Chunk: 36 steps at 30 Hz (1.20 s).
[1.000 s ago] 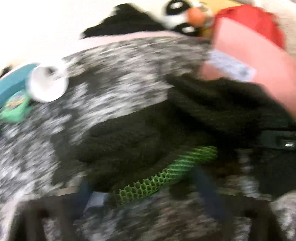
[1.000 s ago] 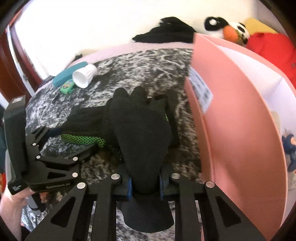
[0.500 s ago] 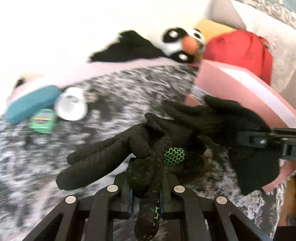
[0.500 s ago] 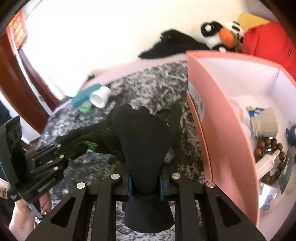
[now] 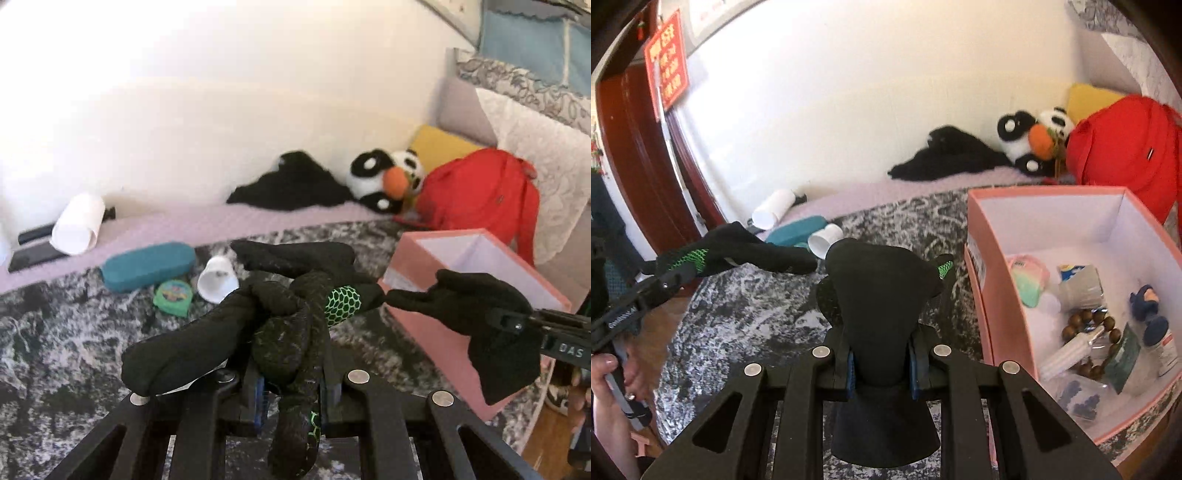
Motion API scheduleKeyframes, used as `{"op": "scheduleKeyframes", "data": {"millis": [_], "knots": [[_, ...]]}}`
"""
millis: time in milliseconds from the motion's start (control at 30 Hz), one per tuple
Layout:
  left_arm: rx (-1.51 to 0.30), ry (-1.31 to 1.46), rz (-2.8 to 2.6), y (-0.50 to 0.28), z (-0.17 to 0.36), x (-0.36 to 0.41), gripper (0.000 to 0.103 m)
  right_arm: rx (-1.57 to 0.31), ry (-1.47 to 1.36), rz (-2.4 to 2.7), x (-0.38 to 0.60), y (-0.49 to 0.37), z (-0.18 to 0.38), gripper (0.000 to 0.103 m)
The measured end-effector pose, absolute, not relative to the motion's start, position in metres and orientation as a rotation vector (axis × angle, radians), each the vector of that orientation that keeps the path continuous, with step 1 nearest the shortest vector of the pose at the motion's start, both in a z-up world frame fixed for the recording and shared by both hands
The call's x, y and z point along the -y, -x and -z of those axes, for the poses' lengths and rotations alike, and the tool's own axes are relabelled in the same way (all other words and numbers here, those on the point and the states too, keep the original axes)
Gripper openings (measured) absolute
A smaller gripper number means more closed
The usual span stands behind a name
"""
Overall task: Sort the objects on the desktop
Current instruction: 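Carry the black gloves into the pink box and release both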
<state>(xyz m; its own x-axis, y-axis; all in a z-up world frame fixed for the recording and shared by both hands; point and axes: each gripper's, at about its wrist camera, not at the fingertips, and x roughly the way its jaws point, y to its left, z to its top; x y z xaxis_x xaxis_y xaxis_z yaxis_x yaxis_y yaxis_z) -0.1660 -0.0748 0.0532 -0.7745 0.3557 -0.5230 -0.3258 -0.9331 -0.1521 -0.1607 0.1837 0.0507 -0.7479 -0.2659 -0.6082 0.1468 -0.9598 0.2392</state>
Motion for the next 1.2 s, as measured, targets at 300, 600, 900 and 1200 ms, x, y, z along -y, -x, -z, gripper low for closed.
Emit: {"op": "scheduleKeyframes", "data": {"millis": [300,600,900,1200], "knots": [[0.014,0.645,-2.641,0.122,-0.097,0.044,0.014,0.251,-0.821,2.792,-0.19,0.121,-0.09,0.021],[-0.031,0.54,-2.597,0.107,-0.122,-0.037,0.014,0.142,-0.674,2.99,-0.22,0.08,-0.124,0.021],[-0.031,0.543,-2.492,0.138,-0.115,-0.157,0.014,0.146,-0.561,3.252,-0.295,0.065,-0.147,0.022],[-0.078,0.639,-2.465,0.189,-0.081,-0.249,0.015,0.26,-0.57,3.38,-0.366,0.093,-0.141,0.022]]}}
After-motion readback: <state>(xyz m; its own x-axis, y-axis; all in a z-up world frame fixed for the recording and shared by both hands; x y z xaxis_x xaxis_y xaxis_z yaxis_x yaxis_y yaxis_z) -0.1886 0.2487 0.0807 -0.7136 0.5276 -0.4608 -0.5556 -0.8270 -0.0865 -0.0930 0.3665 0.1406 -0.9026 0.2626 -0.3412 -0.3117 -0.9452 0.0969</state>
